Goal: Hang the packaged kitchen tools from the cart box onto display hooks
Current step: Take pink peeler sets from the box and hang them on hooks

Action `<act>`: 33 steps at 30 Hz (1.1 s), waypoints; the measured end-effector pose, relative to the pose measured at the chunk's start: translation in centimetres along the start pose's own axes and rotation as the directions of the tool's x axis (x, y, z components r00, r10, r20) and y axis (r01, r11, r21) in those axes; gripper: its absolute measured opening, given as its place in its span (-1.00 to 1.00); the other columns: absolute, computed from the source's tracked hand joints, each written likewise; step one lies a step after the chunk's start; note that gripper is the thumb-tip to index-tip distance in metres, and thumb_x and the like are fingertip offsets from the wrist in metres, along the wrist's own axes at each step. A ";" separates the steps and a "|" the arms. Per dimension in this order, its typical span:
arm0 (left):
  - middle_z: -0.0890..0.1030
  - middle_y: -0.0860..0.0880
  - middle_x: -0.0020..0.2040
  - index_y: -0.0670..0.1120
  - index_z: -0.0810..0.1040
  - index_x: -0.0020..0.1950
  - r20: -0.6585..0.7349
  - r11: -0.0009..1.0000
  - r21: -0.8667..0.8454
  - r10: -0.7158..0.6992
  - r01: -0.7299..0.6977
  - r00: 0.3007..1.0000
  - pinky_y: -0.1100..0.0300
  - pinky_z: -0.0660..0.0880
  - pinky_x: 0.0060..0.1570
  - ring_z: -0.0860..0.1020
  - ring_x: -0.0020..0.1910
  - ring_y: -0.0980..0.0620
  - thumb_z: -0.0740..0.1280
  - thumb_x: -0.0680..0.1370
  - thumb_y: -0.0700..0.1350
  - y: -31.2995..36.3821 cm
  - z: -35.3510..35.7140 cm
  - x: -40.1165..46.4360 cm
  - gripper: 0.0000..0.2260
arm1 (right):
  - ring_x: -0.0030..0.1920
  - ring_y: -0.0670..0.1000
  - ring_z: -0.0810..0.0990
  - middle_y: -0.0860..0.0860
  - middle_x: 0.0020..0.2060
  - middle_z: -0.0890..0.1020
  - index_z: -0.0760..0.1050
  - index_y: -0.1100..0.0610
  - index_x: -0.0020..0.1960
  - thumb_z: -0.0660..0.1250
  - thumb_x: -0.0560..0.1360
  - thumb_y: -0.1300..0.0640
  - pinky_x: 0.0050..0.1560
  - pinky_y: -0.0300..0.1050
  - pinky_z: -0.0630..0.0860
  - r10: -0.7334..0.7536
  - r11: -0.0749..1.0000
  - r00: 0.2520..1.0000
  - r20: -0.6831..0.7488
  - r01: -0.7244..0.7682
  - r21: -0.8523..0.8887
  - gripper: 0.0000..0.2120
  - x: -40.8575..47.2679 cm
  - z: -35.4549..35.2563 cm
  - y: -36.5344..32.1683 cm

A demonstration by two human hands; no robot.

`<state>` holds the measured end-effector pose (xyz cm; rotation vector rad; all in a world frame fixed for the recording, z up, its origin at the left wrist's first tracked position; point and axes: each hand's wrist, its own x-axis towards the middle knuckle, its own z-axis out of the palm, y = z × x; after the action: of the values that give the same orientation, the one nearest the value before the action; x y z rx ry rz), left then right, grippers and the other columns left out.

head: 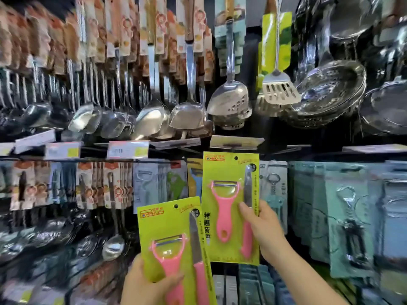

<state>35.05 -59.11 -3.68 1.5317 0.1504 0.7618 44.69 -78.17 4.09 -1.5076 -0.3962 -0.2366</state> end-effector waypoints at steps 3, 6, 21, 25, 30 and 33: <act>0.54 0.21 -0.18 0.08 0.46 -0.06 0.024 1.000 0.004 0.021 -0.021 0.999 0.35 0.35 -0.27 0.53 -0.16 0.16 0.67 -0.02 -0.29 -0.9 -0.3 1.7 -0.33 | -0.01 0.11 0.62 0.16 0.00 0.62 0.47 0.17 0.09 0.33 0.49 0.05 0.07 0.12 0.56 -0.047 0.997 0.998 -0.041 0.044 -0.070 -0.76 -0.1 1.2 0.1; 0.62 0.24 -0.41 0.03 0.49 -0.06 0.105 1.000 -0.008 0.013 -0.012 0.994 0.41 0.33 -0.32 0.48 -0.21 0.31 0.62 0.10 -0.36 -1.7 -0.5 2.9 -0.43 | 0.04 -0.08 0.50 0.06 0.03 0.49 0.36 0.27 0.22 0.31 0.51 0.08 0.19 0.18 0.43 -0.073 0.995 0.997 -0.039 0.070 -0.070 -0.63 0.1 2.2 0.2; 0.62 0.10 -0.31 0.04 0.45 -0.10 0.167 1.000 -0.026 -0.003 0.007 0.986 0.41 0.31 -0.34 0.50 -0.25 0.24 0.57 0.13 -0.43 -2.2 -1.2 5.4 -0.45 | -0.31 -0.10 0.51 -0.07 -0.33 0.54 0.48 0.09 -0.18 0.33 0.49 0.18 -0.29 -0.22 0.40 -0.132 0.987 0.969 -0.209 0.148 0.061 -0.92 0.7 2.8 2.8; 0.54 0.12 -0.14 -0.10 0.45 0.15 0.232 1.000 0.026 0.012 -0.018 0.973 0.37 0.37 -0.21 0.48 -0.18 0.19 0.59 0.17 -0.32 -2.9 -1.1 5.9 -0.38 | -0.35 -0.08 0.47 -0.05 -0.36 0.52 0.46 0.13 -0.22 0.34 0.48 0.18 -0.33 -0.23 0.37 -0.137 0.986 0.963 -0.231 0.155 0.060 -0.88 0.6 2.6 2.7; 0.69 -0.05 -0.18 0.02 0.53 0.08 0.226 1.000 -0.007 -0.014 0.016 0.974 0.08 0.51 -0.08 0.63 -0.08 -0.04 0.66 -0.23 0.07 -3.2 -0.6 5.8 -0.11 | -0.24 0.02 0.52 0.04 -0.27 0.57 0.48 0.15 -0.17 0.33 0.48 0.17 -0.26 -0.14 0.43 -0.130 0.987 0.964 -0.232 0.148 0.062 -0.92 0.6 2.2 2.5; 0.70 -0.06 -0.14 0.11 0.50 -0.02 0.241 0.999 -0.011 -0.027 0.031 0.970 0.03 0.55 -0.09 0.65 -0.10 -0.06 0.60 -0.30 0.20 -3.0 -0.3 5.7 -0.13 | -0.25 0.03 0.54 0.05 -0.28 0.57 0.49 0.15 -0.17 0.33 0.49 0.17 -0.25 -0.12 0.45 -0.092 0.991 0.970 -0.225 0.111 0.073 -0.92 0.7 2.1 2.6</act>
<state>40.32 -55.42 -4.36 1.5910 -0.0132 0.5471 46.12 -75.92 2.05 -1.3620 -0.3008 -0.4592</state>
